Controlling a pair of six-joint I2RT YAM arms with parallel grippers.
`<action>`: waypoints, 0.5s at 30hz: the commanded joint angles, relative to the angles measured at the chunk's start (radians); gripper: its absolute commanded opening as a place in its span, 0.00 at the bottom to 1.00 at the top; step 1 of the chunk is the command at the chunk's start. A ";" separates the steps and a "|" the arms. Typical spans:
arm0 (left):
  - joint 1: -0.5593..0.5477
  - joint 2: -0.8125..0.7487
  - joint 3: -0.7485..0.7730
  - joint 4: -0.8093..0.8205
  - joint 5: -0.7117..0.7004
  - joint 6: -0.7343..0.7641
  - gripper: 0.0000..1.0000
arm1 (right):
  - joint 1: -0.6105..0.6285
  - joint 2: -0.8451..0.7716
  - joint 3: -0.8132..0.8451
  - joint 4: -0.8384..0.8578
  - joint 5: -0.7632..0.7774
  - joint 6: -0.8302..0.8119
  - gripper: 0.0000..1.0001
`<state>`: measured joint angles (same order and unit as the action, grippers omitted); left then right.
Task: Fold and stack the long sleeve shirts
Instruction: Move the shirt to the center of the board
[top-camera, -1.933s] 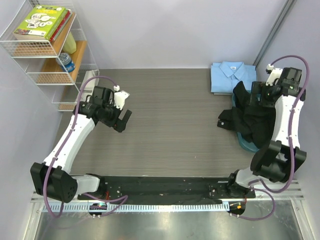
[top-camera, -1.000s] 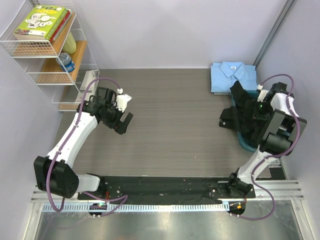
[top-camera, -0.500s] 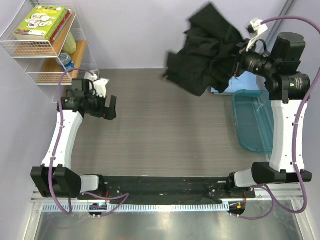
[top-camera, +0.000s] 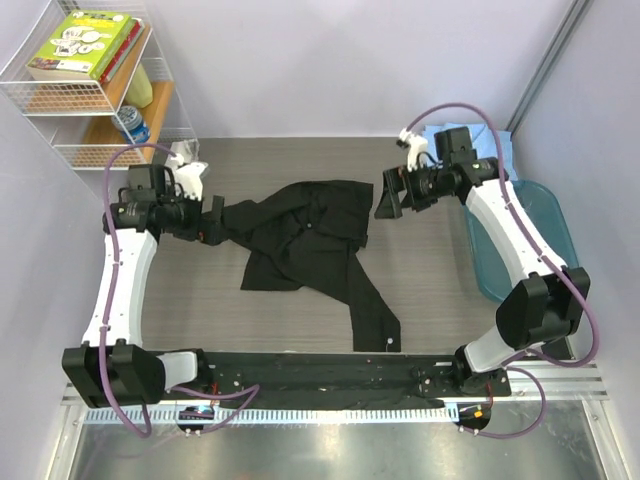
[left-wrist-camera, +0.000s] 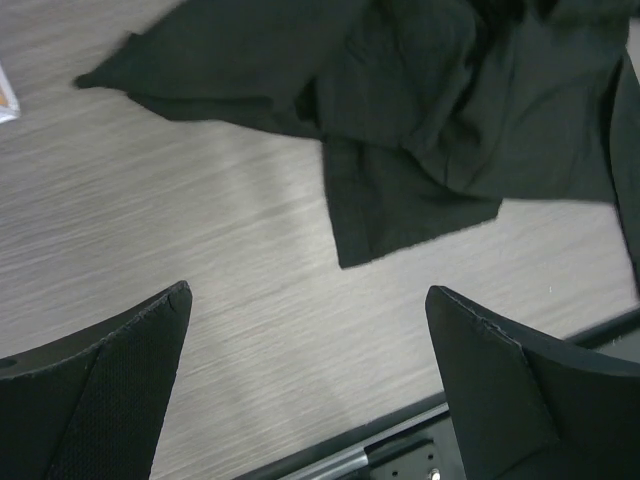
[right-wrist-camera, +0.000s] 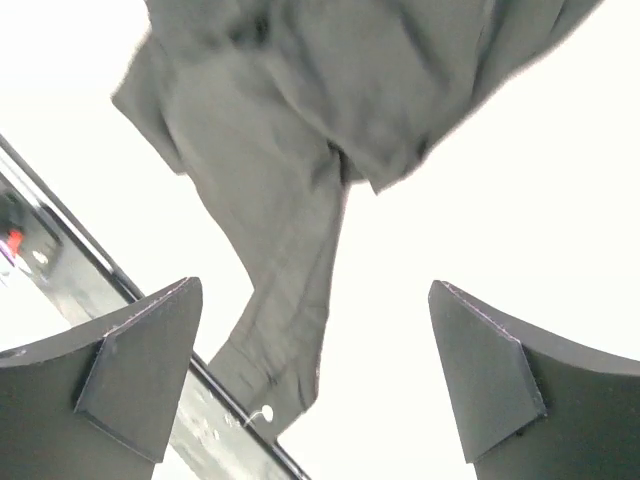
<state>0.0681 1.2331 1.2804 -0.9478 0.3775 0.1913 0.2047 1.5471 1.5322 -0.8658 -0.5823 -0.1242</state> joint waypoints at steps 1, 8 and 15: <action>-0.001 0.035 -0.038 -0.029 0.084 0.111 1.00 | 0.038 -0.033 -0.112 0.076 0.079 -0.061 1.00; -0.056 0.173 -0.096 0.070 0.017 0.132 0.97 | 0.203 0.139 -0.095 0.148 0.160 -0.063 0.87; -0.100 0.238 -0.145 0.081 0.015 0.143 0.87 | 0.318 0.312 -0.035 0.120 0.181 -0.049 0.74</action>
<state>0.0010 1.4895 1.1694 -0.9051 0.4007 0.3038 0.4911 1.8252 1.4528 -0.7425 -0.4126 -0.1791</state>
